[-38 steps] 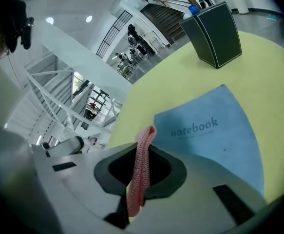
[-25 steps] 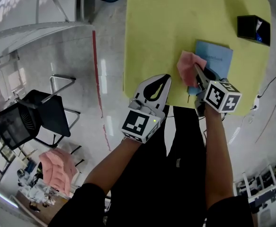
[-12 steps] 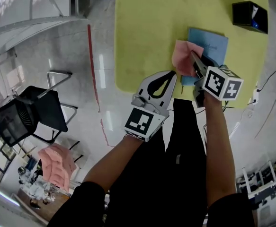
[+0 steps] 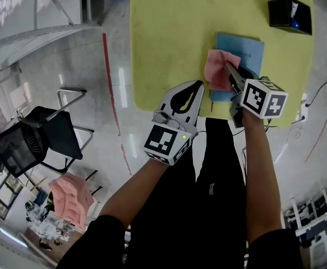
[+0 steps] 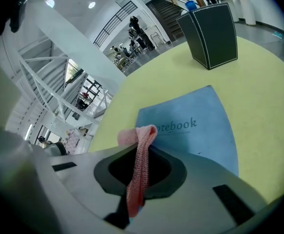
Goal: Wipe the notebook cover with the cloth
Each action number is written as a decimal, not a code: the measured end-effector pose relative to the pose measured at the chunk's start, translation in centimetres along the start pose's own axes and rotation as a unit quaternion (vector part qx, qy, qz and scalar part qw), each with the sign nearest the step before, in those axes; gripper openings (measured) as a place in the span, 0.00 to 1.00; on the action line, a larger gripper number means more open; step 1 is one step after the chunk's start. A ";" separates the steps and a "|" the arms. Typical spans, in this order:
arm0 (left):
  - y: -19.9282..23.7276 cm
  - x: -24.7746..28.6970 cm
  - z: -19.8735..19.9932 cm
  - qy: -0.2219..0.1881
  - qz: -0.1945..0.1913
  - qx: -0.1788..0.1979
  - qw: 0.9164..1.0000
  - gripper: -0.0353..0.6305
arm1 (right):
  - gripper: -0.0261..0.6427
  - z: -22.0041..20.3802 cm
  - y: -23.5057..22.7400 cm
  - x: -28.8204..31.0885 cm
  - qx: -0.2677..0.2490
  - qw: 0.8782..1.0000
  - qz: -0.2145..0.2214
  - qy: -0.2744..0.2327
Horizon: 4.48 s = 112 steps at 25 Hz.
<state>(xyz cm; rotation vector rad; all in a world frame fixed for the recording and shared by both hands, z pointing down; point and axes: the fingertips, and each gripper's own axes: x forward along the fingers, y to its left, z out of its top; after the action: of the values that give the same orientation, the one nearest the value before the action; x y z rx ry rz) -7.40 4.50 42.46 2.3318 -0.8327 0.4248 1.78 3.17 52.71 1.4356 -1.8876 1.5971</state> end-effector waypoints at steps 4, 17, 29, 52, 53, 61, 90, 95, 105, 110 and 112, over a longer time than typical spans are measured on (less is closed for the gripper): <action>-0.2 0.2 0.2 0.004 -0.004 0.004 1.000 0.08 | 0.10 0.2 0.1 -0.1 0.004 1.000 0.007 0.002; -1.1 2.0 0.8 0.003 0.014 0.001 1.000 0.08 | 0.10 0.4 -1.2 -1.2 -0.003 1.000 0.001 0.007; -3.4 3.5 0.0 0.008 0.010 -0.001 1.000 0.08 | 0.10 0.3 -2.7 -2.3 -0.007 1.000 -0.002 0.007; -6.4 5.9 0.0 0.009 0.015 0.001 1.000 0.08 | 0.10 0.8 -5.5 -4.5 -0.025 1.000 -0.006 0.014; -6.6 6.0 0.1 0.009 0.014 0.002 1.000 0.08 | 0.10 0.8 -5.6 -4.7 -0.025 1.000 -0.007 0.011; -7.8 6.9 0.2 0.009 0.009 0.007 1.000 0.08 | 0.10 0.5 -7.4 -5.9 -0.018 1.000 -0.013 0.005; -9.6 7.4 -0.7 0.015 0.008 -0.002 1.000 0.08 | 0.10 2.7 -10.8 -10.9 0.049 0.995 0.006 -0.082; -8.4 6.3 -0.3 0.012 0.015 0.002 1.000 0.08 | 0.10 4.1 -7.6 -11.9 0.071 0.989 0.056 -0.114; -5.2 3.3 1.5 -0.015 0.047 -0.012 0.999 0.08 | 0.10 4.6 1.7 -11.2 -0.006 0.989 0.099 -0.110; -3.5 2.2 1.7 -0.030 0.065 -0.025 0.997 0.08 | 0.10 3.1 4.0 -8.8 0.007 0.989 0.117 -0.088; -2.9 1.6 1.6 -0.031 0.068 -0.026 0.997 0.08 | 0.10 2.2 4.7 -7.7 0.008 0.990 0.119 -0.075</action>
<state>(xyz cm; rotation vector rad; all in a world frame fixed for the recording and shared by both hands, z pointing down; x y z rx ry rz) -4.11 4.48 40.69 2.2587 -1.0255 0.3847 2.37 4.59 43.58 1.4160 -2.2093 1.6501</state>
